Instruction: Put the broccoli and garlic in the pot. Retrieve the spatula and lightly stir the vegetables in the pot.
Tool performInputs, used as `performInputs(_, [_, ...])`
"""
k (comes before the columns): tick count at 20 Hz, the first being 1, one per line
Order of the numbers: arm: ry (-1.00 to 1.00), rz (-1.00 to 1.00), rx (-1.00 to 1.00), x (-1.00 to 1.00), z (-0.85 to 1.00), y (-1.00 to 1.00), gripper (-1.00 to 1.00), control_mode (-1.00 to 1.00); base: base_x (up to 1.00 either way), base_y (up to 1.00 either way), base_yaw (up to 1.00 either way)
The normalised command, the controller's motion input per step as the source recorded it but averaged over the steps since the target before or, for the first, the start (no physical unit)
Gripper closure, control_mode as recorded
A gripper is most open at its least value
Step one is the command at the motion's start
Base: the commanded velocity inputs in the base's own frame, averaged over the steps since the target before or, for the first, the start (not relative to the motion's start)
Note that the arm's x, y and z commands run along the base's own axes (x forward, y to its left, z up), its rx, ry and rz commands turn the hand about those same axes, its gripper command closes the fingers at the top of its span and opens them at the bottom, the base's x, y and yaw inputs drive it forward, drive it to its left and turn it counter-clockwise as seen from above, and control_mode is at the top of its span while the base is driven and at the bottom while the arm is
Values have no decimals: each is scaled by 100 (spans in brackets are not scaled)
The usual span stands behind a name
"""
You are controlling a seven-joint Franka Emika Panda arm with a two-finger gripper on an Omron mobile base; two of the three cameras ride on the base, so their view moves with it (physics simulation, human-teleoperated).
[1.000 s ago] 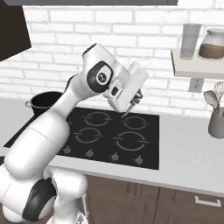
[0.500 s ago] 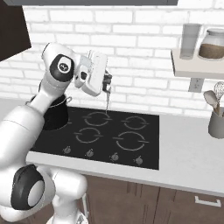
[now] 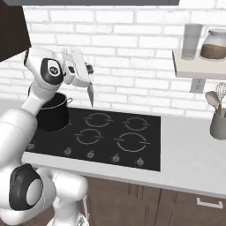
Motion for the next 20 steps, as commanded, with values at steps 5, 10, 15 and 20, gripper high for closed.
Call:
performInputs(5, [0,21,-13,57,45,62,100,-100,0,0,0])
performInputs(10, [0,19,-6,50,36,29,100,-100,0,0,0])
performInputs(15, [0,26,-1,53,6,59,100,-100,0,0,0])
performInputs(20, [0,34,0,20,-1,87,100,-100,0,0,0])
